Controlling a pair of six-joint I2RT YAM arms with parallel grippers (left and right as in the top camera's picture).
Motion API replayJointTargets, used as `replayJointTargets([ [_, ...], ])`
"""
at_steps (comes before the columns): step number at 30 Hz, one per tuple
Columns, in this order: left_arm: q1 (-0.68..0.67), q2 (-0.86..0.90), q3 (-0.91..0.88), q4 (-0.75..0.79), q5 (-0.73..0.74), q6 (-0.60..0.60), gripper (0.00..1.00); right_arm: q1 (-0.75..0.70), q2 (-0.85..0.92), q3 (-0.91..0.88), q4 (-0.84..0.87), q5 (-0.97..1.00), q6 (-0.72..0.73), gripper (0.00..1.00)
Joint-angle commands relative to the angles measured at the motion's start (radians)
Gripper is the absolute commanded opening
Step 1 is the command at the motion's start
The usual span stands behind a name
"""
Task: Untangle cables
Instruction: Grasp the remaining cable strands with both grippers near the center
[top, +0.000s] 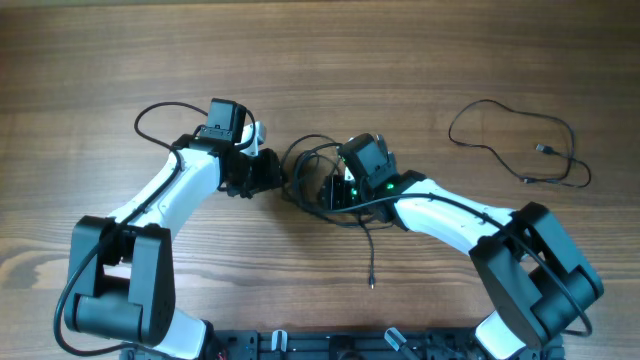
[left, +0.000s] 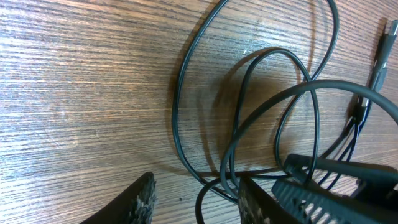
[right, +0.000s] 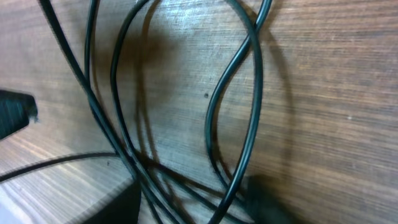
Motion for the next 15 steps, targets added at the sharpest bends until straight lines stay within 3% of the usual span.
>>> replayJointTargets([
  [1,0.001,0.005,0.002,-0.001,-0.013,-0.002,0.44,0.004,0.011,-0.007,0.043,0.007,0.009,0.16],
  [3,0.001,0.005,0.002,-0.003,-0.012,-0.003,0.43,0.004,0.011,-0.007,0.039,0.007,0.008,0.07],
  [6,0.001,0.005,0.002,-0.023,-0.012,-0.002,0.45,0.004,0.011,-0.007,0.032,0.007,0.006,0.05],
  [11,0.001,0.005,0.002,-0.068,0.011,-0.002,0.62,0.004,0.011,-0.007,0.027,0.034,0.005,0.05],
  [15,0.001,0.005,0.002,-0.085,0.033,-0.001,0.62,0.004,0.011,-0.007,0.019,0.039,0.005,0.06],
])
